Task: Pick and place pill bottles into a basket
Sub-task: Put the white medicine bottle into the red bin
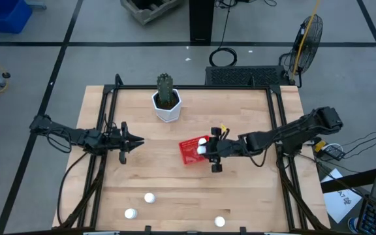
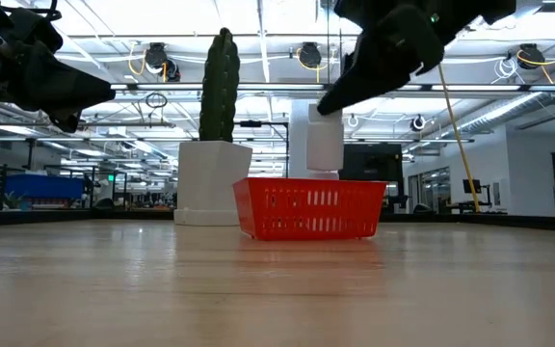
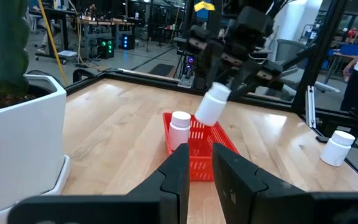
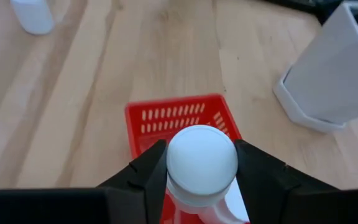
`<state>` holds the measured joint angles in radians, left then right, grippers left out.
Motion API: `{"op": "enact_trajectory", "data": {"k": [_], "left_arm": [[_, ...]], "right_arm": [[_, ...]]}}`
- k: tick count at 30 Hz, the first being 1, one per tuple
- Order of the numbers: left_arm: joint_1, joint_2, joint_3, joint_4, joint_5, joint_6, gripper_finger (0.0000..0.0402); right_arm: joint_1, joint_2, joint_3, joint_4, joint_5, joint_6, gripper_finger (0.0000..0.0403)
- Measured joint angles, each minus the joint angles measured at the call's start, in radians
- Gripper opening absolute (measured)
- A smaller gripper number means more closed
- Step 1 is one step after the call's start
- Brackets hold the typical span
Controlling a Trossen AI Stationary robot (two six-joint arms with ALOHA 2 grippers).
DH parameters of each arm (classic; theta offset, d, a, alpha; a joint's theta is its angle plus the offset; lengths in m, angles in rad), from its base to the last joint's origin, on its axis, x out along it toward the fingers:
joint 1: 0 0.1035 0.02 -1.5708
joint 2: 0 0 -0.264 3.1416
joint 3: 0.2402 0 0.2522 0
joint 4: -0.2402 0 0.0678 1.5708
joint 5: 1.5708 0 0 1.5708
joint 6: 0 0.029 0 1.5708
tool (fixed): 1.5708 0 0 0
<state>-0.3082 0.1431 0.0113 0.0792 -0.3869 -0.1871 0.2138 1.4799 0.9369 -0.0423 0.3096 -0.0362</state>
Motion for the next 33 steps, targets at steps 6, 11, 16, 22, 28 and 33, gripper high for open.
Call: {"op": "enact_trajectory", "data": {"k": [6, 11, 16, 22, 28, 33], "left_arm": [[0.0, 0.0, 0.0, 0.0, 0.0, 0.0, 0.0074], [0.0, 0.0, 0.0, 0.0, 0.0, 0.0, 0.0074], [0.0, 0.0, 0.0, 0.0, 0.0, 0.0, 0.0074], [0.0, 0.0, 0.0, 0.0, 0.0, 0.0, 0.0074], [0.0, 0.0, 0.0, 0.0, 0.0, 0.0, 0.0074], [0.0, 0.0, 0.0, 0.0, 0.0, 0.0, 0.0074]], "right_arm": [[-0.023, 0.0, -0.056, 0.023, -0.025, 0.049, 0.0155], [-0.029, -0.002, -0.081, 0.072, -0.027, 0.054, 0.0151], [-0.047, 0.0, -0.112, 0.083, -0.038, 0.078, 0.0155], [-0.058, 0.0, -0.171, 0.158, -0.054, 0.096, 0.0152], [-0.065, 0.0, -0.202, 0.197, -0.078, 0.106, 0.016], [-0.077, 0.0, -0.213, 0.196, -0.08, 0.126, 0.0157]]}}
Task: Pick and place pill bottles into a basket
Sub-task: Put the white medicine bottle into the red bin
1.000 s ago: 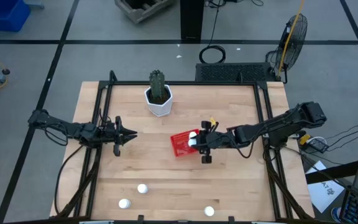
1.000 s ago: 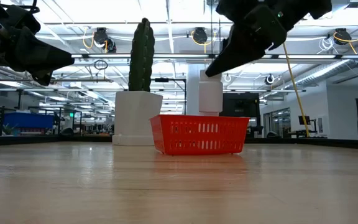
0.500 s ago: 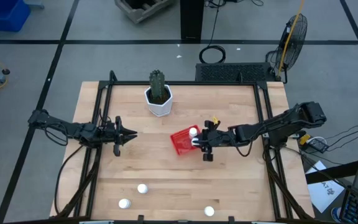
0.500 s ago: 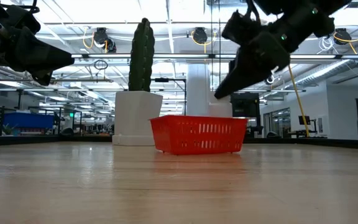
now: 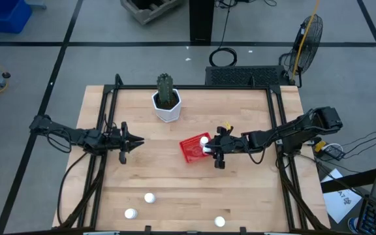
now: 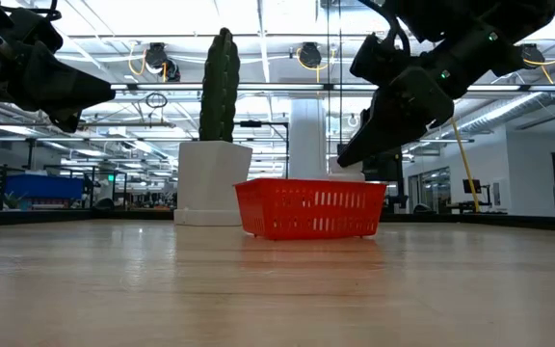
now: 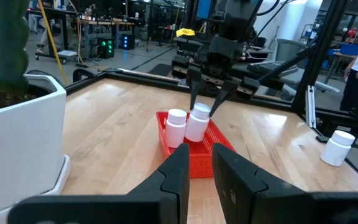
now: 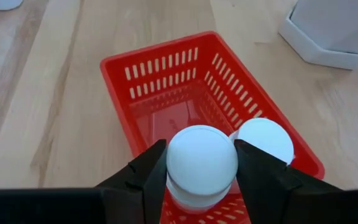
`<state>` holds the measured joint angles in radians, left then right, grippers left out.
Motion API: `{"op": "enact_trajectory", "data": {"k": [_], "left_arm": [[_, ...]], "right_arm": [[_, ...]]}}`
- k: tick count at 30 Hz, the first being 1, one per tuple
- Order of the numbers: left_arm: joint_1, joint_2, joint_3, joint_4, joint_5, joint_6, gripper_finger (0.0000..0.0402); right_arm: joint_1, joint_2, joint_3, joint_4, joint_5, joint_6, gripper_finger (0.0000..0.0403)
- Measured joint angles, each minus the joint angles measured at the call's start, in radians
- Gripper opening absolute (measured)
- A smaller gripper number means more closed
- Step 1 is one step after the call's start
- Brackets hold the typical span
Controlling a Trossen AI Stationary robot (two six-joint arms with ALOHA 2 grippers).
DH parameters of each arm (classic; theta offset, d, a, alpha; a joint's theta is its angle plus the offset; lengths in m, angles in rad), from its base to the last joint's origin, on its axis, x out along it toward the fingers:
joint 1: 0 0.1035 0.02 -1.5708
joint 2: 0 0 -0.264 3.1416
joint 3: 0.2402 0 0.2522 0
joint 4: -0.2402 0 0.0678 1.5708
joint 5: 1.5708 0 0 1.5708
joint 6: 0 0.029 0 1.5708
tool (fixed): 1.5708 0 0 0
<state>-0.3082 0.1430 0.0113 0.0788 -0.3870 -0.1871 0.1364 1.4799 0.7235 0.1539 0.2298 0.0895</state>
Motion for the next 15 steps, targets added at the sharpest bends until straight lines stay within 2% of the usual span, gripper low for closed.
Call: {"op": "enact_trajectory", "data": {"k": [15], "left_arm": [[0.0, 0.0, 0.0, 0.0, 0.0, 0.0, 0.0074]], "right_arm": [[0.0, 0.0, 0.0, 0.001, 0.0, 0.003, 0.017]]}}
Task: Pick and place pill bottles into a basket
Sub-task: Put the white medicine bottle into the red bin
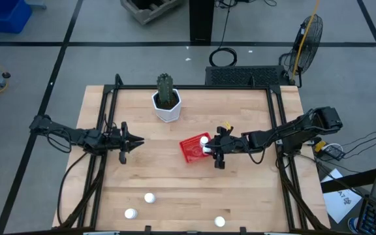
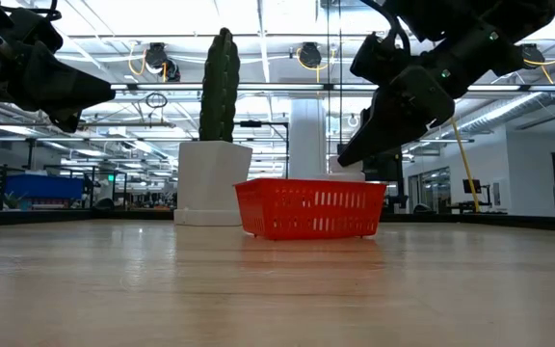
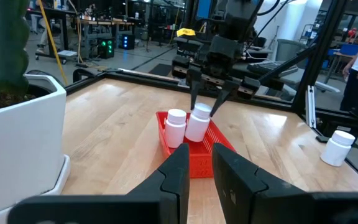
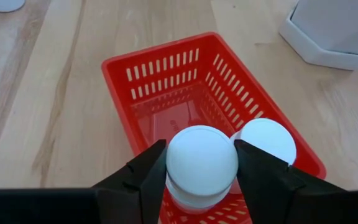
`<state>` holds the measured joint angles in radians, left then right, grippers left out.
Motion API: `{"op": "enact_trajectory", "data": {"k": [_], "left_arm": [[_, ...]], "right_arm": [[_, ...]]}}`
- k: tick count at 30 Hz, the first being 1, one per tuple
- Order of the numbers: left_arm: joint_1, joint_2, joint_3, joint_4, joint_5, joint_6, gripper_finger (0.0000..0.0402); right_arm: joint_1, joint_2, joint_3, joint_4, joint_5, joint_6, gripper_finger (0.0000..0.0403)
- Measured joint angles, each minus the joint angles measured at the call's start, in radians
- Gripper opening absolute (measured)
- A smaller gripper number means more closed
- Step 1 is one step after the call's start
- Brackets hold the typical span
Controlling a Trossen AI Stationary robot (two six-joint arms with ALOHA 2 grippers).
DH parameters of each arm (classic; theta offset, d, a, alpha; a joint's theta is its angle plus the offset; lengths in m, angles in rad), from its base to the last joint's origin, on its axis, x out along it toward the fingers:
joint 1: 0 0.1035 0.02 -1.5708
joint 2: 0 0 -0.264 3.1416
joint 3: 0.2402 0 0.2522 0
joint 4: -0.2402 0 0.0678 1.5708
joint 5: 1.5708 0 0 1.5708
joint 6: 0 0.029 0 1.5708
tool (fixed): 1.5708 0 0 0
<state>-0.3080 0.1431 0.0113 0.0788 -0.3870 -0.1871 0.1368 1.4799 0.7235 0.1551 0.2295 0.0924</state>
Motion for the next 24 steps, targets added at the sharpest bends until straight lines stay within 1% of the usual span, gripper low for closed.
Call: {"op": "enact_trajectory", "data": {"k": [24], "left_arm": [[0.0, 0.0, 0.0, 0.0, 0.0, 0.0, 0.0074]], "right_arm": [[0.0, 0.0, 0.0, -0.019, 0.003, -0.009, 0.0175]]}}
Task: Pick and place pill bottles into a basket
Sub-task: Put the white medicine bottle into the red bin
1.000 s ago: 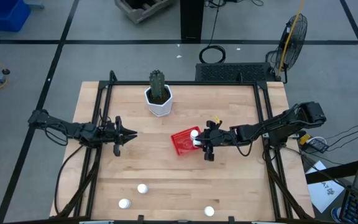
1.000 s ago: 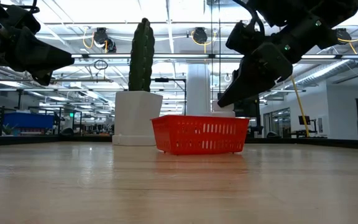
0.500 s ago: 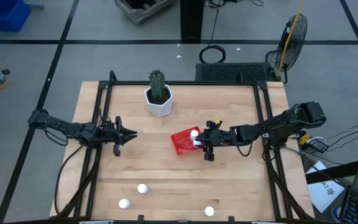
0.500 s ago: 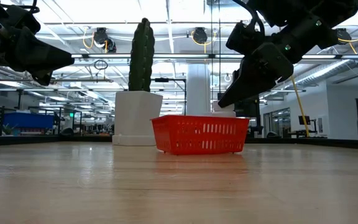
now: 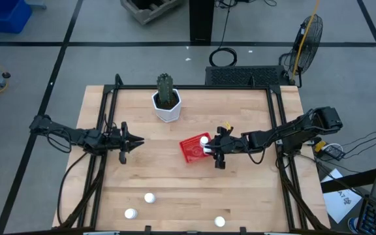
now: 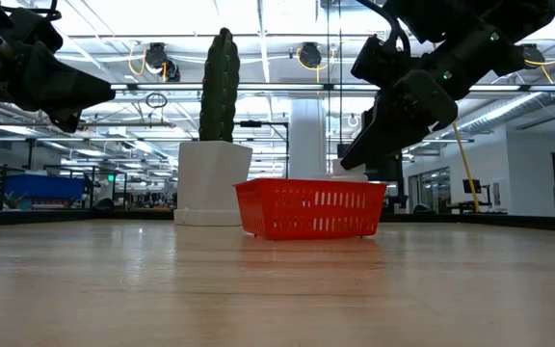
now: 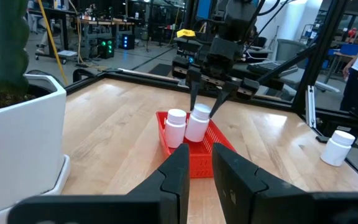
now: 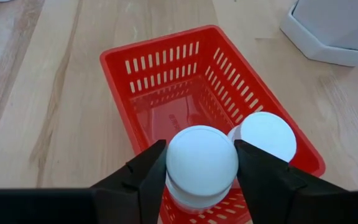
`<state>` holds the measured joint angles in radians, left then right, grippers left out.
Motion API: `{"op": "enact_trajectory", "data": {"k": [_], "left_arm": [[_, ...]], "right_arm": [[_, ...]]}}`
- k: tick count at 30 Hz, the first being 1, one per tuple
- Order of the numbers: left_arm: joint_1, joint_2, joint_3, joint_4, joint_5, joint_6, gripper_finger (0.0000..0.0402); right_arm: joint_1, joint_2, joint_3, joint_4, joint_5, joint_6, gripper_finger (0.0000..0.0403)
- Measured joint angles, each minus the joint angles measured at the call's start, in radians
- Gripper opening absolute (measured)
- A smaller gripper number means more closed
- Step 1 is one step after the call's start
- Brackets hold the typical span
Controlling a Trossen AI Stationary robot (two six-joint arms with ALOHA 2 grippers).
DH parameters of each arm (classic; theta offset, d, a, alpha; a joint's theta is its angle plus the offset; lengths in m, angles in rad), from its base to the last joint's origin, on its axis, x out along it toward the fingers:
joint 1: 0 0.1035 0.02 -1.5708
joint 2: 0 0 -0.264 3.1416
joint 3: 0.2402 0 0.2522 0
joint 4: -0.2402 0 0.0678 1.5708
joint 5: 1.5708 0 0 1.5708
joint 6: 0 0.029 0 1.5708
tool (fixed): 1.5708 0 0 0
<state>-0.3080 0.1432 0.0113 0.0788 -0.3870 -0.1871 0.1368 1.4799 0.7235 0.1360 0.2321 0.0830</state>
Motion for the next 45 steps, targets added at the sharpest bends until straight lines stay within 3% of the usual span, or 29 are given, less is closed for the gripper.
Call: {"op": "enact_trajectory", "data": {"k": [12, 21, 24, 31, 40, 45], "left_arm": [[0.0, 0.0, 0.0, 0.0, 0.0, 0.0, 0.0074], [0.0, 0.0, 0.0, 0.0, 0.0, 0.0, 0.0074], [0.0, 0.0, 0.0, 0.0, 0.0, 0.0, 0.0074], [0.0, 0.0, 0.0, 0.0, 0.0, 0.0, 0.0074], [0.0, 0.0, 0.0, 0.0, 0.0, 0.0, 0.0074], [0.0, 0.0, 0.0, 0.0, 0.0, 0.0, 0.0074]], "right_arm": [[0.0, 0.0, 0.0, 0.005, 0.008, 0.005, 0.0235], [0.007, 0.0, 0.0, 0.025, 0.028, -0.03, 0.0236], [0.027, 0.0, 0.0, 0.028, -0.026, -0.009, 0.0236], [0.13, 0.0, 0.0, 0.117, -0.184, 0.04, 0.0225], [0.333, -0.056, 0.0, 0.158, -0.178, 0.076, 0.022], [0.484, -0.051, 0.001, 0.236, -0.1, 0.12, 0.0223]]}}
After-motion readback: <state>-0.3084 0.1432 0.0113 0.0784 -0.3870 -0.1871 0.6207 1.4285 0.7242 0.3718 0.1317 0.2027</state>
